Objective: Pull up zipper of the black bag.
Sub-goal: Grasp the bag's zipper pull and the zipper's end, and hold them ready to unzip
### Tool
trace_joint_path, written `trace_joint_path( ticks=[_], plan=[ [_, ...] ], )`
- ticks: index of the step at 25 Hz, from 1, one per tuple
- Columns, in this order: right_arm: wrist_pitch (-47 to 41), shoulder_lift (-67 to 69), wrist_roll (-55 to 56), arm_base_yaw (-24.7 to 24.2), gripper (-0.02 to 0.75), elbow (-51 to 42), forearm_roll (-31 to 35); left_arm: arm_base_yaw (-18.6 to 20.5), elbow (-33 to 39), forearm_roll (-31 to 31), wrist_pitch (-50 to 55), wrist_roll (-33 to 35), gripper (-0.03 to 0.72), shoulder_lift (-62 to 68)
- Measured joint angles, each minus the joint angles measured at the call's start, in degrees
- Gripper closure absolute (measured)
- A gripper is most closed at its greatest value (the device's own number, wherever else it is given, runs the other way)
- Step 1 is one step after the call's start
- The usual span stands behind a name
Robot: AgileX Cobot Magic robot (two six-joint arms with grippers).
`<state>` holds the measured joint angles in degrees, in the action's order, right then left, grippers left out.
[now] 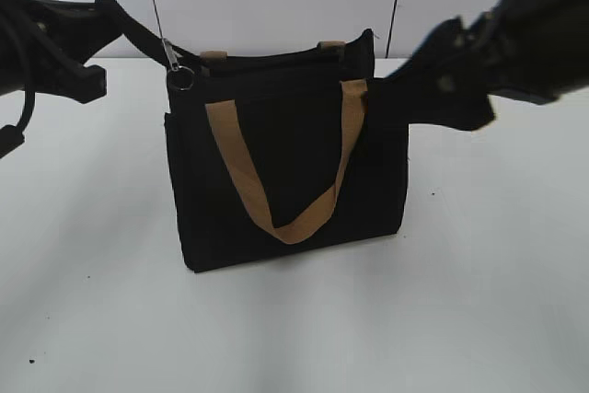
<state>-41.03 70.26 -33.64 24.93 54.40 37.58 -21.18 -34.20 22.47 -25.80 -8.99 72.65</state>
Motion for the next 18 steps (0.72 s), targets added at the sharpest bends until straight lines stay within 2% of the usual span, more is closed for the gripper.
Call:
trace_joint_path(
  ticks=[6,12,18],
  plan=[
    [7.5,9.7,-2.4,7.8,0.253,7.5,-1.7,0.0,0.0,0.1,0.5,0.0,0.656,0.0],
    [14.2,15.3,-6.6,13.1,0.253,10.6,-1.6,0.0,0.0,0.2,0.6,0.0,0.656,0.0],
    [15.5,24.1,-10.8,16.3,0.253,16.2,-1.6,0.0,0.0,0.2,0.7,0.0,0.656,0.0]
  ],
)
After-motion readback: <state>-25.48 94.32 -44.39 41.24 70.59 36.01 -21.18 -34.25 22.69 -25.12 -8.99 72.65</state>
